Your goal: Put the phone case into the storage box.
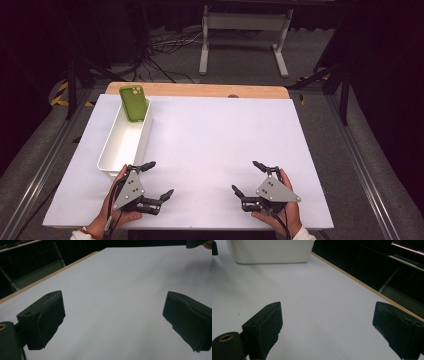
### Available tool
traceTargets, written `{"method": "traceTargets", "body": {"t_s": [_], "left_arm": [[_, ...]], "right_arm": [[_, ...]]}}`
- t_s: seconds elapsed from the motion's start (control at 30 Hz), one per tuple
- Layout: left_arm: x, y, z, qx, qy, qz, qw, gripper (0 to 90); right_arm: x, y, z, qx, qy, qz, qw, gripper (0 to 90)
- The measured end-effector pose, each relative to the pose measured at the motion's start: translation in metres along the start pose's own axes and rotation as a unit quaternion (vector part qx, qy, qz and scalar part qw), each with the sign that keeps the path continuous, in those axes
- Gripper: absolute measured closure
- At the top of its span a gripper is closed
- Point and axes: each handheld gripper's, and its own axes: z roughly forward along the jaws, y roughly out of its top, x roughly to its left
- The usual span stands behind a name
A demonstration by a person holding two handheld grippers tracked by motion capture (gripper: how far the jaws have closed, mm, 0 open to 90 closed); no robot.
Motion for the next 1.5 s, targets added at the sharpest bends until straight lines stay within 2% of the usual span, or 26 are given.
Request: {"method": "traceTargets", "body": {"t_s": [0.03,0.07,0.23,0.3,0.4,0.47,0.63,0.67,0.7,0.73,0.77,0.83,0.9,1.07,1.1,1.33,1.43,1.5], "left_arm": [[-0.0002,-0.0005,0.0000,-0.001,0.004,0.004,1.0000,4.8],[-0.0004,-0.0009,-0.0003,-0.002,0.000,-0.007,1.0000,4.8],[0.0020,-0.0011,-0.0010,-0.003,0.002,-0.013,0.9999,4.6],[0.0009,-0.0019,0.0008,-0.002,-0.006,-0.024,0.9997,4.0],[0.0017,-0.0018,0.0021,0.004,-0.005,-0.017,0.9998,3.9],[0.0018,-0.0012,0.0033,0.007,0.003,-0.015,0.9999,4.1],[0.0009,-0.0009,0.0022,0.001,0.000,-0.017,0.9999,4.2],[0.0001,-0.0006,0.0008,-0.003,0.006,-0.016,0.9999,4.1],[-0.0008,-0.0004,0.0001,-0.004,0.003,-0.021,0.9998,4.1],[0.0000,0.0002,-0.0012,-0.009,0.007,-0.012,0.9999,4.1],[-0.0012,0.0003,-0.0018,-0.010,0.002,-0.019,0.9998,4.1],[0.0005,0.0013,-0.0036,-0.011,0.007,-0.004,0.9999,4.0],[-0.0010,0.0008,-0.0034,-0.013,-0.001,-0.018,0.9998,4.1],[0.0003,0.0021,-0.0027,-0.013,0.005,-0.009,0.9999,4.2],[-0.0012,0.0020,-0.0021,-0.015,0.000,-0.023,0.9996,4.2],[-0.0005,0.0026,-0.0018,-0.014,0.004,-0.021,0.9997,4.3],[-0.0002,0.0037,-0.0012,-0.013,0.007,-0.010,0.9998,4.0],[-0.0009,0.0031,-0.0003,-0.012,0.002,-0.018,0.9998,4.1]], "right_arm": [[0.0000,0.0000,0.0000,0.000,0.000,0.000,1.0000,10.0],[0.0002,-0.0002,0.0002,0.001,0.002,-0.002,1.0000,10.0],[0.0007,-0.0006,0.0001,-0.001,0.006,-0.007,1.0000,10.0],[0.0001,-0.0007,-0.0005,-0.001,0.007,-0.005,1.0000,10.0],[0.0000,-0.0005,-0.0010,-0.002,0.007,-0.006,1.0000,10.0],[-0.0002,-0.0008,-0.0013,-0.002,0.007,-0.006,1.0000,10.0],[-0.0017,-0.0009,-0.0016,-0.002,0.004,-0.004,1.0000,10.0],[-0.0021,-0.0007,-0.0018,-0.003,0.003,-0.003,1.0000,10.0],[-0.0022,-0.0002,-0.0022,-0.006,0.002,0.000,1.0000,10.0],[-0.0023,0.0002,-0.0025,-0.006,0.003,-0.001,1.0000,10.0],[-0.0021,0.0008,-0.0028,-0.006,0.001,-0.003,1.0000,10.0],[-0.0019,0.0014,-0.0031,-0.007,0.001,0.000,1.0000,10.0],[-0.0015,0.0020,-0.0033,-0.007,-0.001,-0.003,1.0000,10.0],[-0.0023,0.0020,-0.0030,-0.006,0.000,-0.002,1.0000,10.0],[-0.0025,0.0020,-0.0031,-0.006,-0.001,-0.002,1.0000,10.0],[-0.0041,0.0014,-0.0040,-0.007,-0.003,-0.002,1.0000,10.0],[-0.0045,0.0013,-0.0038,-0.007,-0.001,-0.002,1.0000,10.0],[-0.0050,0.0010,-0.0034,-0.006,-0.001,-0.001,1.0000,10.0]]}}
